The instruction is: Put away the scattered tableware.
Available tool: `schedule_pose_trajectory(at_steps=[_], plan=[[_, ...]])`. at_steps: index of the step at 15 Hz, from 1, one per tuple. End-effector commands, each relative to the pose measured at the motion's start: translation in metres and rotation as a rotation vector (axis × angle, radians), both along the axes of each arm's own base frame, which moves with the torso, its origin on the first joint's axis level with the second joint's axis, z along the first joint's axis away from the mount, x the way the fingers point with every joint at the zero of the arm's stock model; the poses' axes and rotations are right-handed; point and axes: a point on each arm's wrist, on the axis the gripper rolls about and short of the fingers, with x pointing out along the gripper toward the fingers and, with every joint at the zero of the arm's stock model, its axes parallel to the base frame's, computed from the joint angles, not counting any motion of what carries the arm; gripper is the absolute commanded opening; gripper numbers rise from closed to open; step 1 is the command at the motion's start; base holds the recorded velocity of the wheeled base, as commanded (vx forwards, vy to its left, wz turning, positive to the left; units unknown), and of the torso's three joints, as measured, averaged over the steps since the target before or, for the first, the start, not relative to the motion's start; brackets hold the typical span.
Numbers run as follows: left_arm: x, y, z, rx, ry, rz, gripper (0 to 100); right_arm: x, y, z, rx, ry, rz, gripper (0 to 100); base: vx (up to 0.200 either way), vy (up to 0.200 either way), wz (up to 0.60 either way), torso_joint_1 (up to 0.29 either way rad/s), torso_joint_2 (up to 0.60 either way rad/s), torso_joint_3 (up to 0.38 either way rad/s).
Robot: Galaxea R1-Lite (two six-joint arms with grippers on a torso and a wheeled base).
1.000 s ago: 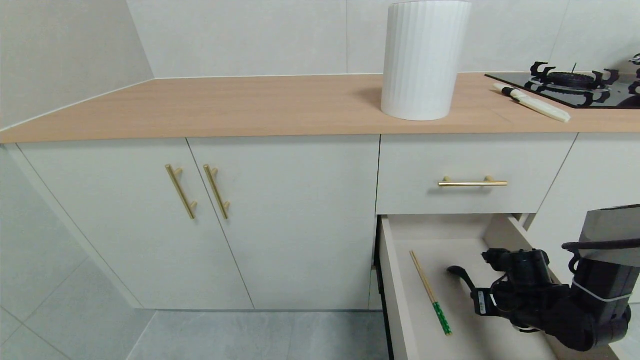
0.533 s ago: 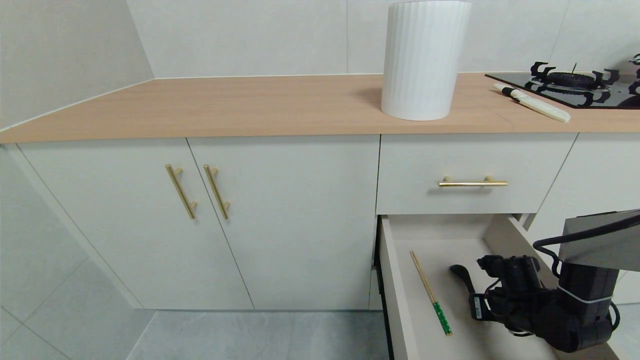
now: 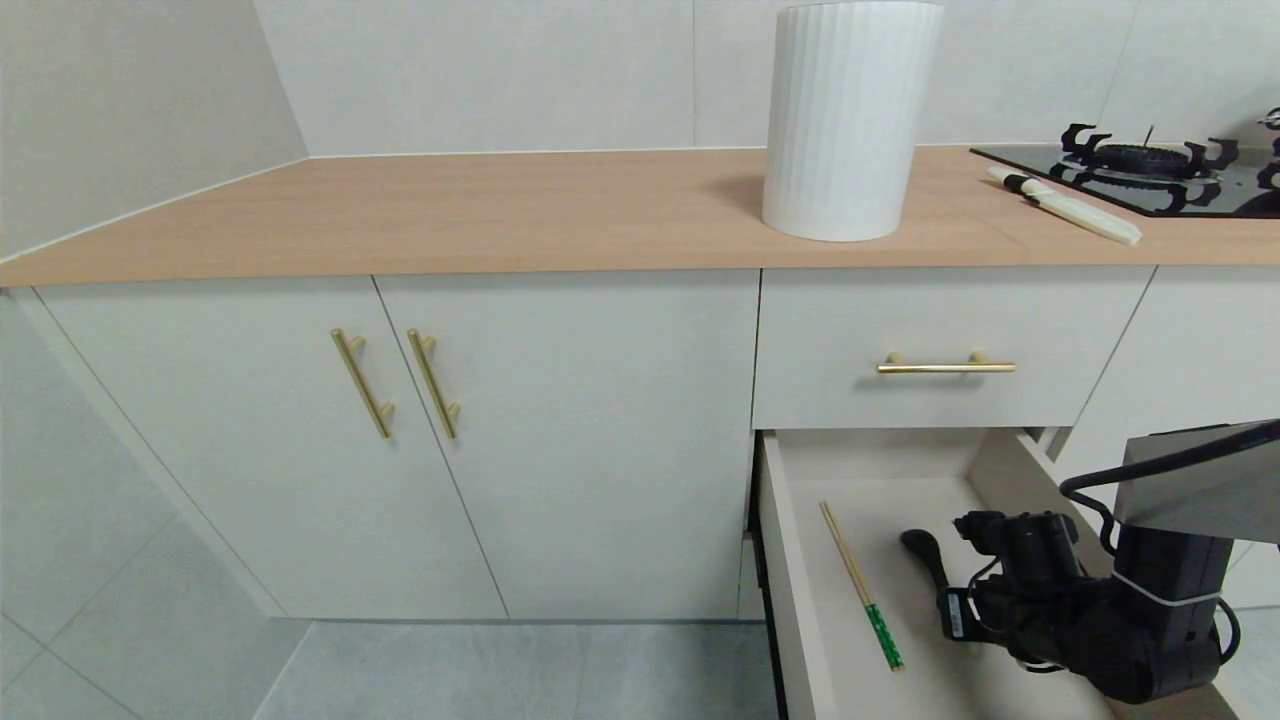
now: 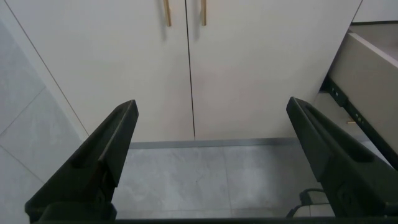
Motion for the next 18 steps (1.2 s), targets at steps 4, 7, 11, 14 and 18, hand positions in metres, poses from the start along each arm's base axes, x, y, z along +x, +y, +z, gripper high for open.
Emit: schedule_pose_trajectory(at_steps=[4, 7, 11, 14, 18], plan=[[0.000, 0.000, 0.000, 0.000, 0.000, 0.000, 100, 0.000, 0.000, 0.001, 0.000, -0.005, -0.002, 100, 0.000, 0.000, 0.00, 0.000, 0.00, 0.000], [0.000, 0.000, 0.000, 0.000, 0.000, 0.000, 100, -0.001, 0.001, 0.017, 0.000, -0.048, -0.006, 100, 0.000, 0.000, 0.00, 0.000, 0.00, 0.000], [0.000, 0.000, 0.000, 0.000, 0.000, -0.001, 100, -0.018, 0.003, 0.071, 0.014, -0.170, 0.000, 100, 0.000, 0.000, 0.00, 0.000, 0.00, 0.000], [0.000, 0.000, 0.000, 0.000, 0.000, -0.001, 100, -0.036, 0.001, 0.118, 0.025, -0.220, 0.011, 100, 0.000, 0.000, 0.00, 0.000, 0.00, 0.000], [0.000, 0.000, 0.000, 0.004, 0.000, 0.000, 100, -0.076, 0.013, 0.178, 0.040, -0.197, 0.097, 100, 0.000, 0.000, 0.00, 0.000, 0.00, 0.000]])
